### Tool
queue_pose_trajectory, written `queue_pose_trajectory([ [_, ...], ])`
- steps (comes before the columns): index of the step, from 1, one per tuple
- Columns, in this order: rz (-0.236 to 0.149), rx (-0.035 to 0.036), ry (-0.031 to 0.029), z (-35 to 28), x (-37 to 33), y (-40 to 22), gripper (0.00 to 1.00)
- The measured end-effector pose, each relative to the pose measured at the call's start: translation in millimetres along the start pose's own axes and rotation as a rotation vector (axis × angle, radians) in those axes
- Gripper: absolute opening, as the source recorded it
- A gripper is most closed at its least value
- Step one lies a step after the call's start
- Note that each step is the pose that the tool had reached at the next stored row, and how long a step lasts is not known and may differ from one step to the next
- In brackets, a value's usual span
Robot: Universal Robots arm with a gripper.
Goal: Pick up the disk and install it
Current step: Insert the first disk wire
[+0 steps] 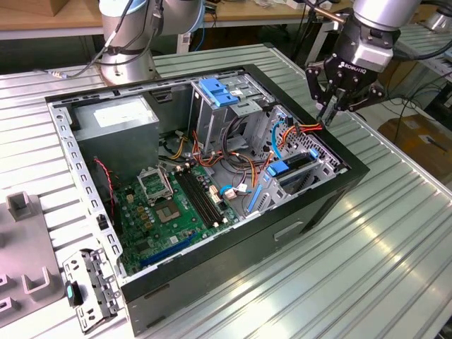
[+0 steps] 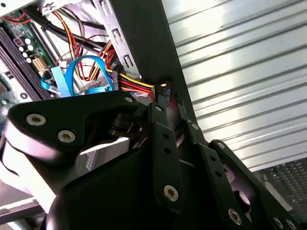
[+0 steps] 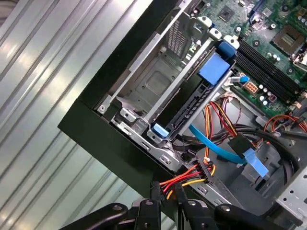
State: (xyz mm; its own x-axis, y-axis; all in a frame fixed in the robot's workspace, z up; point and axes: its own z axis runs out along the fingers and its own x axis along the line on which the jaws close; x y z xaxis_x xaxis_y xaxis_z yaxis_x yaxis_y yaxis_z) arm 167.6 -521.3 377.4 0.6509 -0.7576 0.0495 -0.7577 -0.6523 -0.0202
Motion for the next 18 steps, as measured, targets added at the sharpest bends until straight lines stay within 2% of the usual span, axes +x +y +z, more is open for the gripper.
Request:
queue_pose_trajectory([
  [1,-0.032,0.0016,-0.0007,0.6,0.0,0.0,0.25],
  [3,-0.065,0.0032,-0.0013,1.1,0.1,-0.1,0.26],
  [4,-0.079,0.0039,-0.0016,1.4,0.3,-0.3,0.33],
  [18,-0.281,0.0139,-0.0057,8.2,2.1,-2.3,0.33],
])
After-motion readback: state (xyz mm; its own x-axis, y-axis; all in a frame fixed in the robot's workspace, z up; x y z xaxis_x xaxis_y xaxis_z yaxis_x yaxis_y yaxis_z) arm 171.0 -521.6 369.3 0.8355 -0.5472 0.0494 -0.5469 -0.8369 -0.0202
